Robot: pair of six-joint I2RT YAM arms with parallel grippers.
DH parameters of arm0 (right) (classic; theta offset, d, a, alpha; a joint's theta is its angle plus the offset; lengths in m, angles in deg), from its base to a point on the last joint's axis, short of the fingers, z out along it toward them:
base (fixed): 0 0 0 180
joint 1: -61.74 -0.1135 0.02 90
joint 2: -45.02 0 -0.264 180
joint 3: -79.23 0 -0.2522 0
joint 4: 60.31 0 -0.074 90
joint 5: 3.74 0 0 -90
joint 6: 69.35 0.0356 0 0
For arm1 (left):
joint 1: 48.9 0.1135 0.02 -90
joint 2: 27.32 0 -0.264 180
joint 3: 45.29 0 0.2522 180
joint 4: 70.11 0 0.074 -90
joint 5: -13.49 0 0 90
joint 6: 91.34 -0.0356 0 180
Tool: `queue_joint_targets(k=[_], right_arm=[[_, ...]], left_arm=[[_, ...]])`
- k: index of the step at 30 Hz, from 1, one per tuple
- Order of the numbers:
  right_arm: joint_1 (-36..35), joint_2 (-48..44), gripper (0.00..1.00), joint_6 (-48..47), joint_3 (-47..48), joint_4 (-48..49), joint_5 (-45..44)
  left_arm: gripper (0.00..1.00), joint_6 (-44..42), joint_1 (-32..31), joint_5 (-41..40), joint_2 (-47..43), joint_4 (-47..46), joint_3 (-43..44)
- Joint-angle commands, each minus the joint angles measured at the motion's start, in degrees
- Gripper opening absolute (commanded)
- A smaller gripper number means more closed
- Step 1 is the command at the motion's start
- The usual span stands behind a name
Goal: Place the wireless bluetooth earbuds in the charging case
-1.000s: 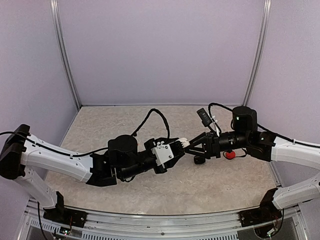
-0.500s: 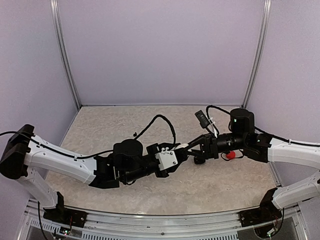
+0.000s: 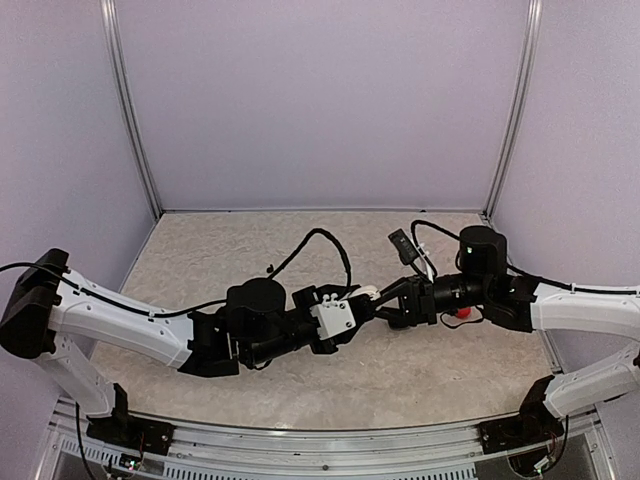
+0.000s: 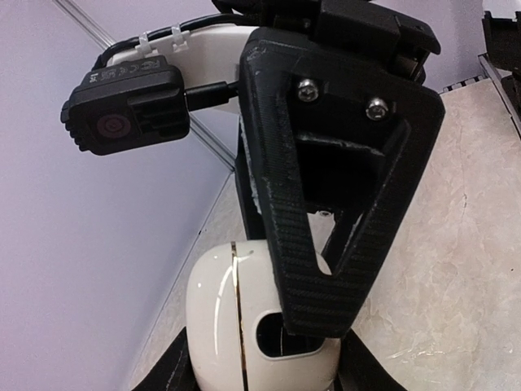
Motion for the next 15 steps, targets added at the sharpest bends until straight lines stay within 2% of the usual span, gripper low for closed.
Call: queue_joint_targets(k=[1,7,12,15], right_arm=[[-0.59,0.41,0.35,0.80,-0.96,3.09,0.84],[-0.61,1.01,0.34,1.37,-1.10,4.55,0.82],[-0.54,1.01,0.29,1.41,-1.20,4.91,0.71],[-0.60,0.52,0.25,0.86,-1.42,4.55,0.33]], left_arm=[[0.24,-0.39,-0.07,-0.28,0.25,-2.23,1.58],[0.24,-0.51,-0.10,-0.33,0.47,-2.12,1.83],[0.25,-0.01,-0.05,-0.99,0.52,-2.16,1.95],[0.30,0.58,-0.05,-1.78,0.51,-2.69,1.65]])
